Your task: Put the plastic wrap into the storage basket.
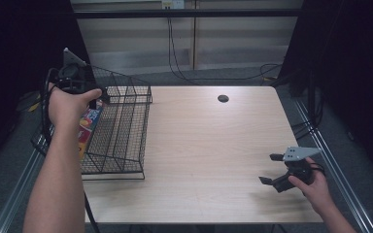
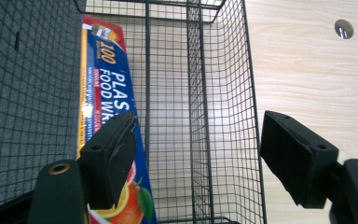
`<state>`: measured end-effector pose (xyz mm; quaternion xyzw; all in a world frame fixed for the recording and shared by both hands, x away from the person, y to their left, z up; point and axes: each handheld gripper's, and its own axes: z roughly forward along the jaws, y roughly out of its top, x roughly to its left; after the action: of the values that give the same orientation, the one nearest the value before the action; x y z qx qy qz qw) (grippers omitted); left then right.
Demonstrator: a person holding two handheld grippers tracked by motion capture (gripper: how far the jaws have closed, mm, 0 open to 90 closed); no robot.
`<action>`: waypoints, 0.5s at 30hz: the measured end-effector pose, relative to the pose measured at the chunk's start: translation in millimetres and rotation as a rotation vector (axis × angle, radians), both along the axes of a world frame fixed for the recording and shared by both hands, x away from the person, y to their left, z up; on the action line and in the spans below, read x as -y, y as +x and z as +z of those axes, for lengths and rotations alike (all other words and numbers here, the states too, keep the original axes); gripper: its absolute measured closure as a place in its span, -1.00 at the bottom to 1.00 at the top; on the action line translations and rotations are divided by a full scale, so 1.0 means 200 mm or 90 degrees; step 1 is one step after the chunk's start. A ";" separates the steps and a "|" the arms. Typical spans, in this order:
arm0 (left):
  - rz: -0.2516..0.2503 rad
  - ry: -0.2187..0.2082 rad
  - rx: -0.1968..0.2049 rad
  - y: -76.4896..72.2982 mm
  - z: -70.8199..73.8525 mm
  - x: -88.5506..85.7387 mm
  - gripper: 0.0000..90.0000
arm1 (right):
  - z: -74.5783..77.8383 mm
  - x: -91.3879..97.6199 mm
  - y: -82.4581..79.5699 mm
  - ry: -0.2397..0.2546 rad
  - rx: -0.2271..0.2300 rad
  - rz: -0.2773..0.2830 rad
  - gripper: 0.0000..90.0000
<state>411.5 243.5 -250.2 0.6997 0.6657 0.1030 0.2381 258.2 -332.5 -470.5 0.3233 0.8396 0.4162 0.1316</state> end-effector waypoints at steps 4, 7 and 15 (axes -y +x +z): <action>-0.015 -0.005 0.000 0.00 -0.02 0.03 -0.46 | 0.00 0.00 0.00 0.003 -0.002 0.000 -0.95; -0.031 -0.007 -0.002 0.00 -0.04 0.05 -0.49 | 0.00 0.00 0.00 0.001 -0.001 0.001 -0.95; -0.054 -0.023 0.003 -0.02 -0.06 0.09 -0.52 | 0.00 0.00 0.00 0.001 -0.001 0.004 -0.95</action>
<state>408.4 224.6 -262.7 0.7229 0.6364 0.0825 0.2562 257.9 -331.5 -470.0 0.3209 0.8404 0.4170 0.1298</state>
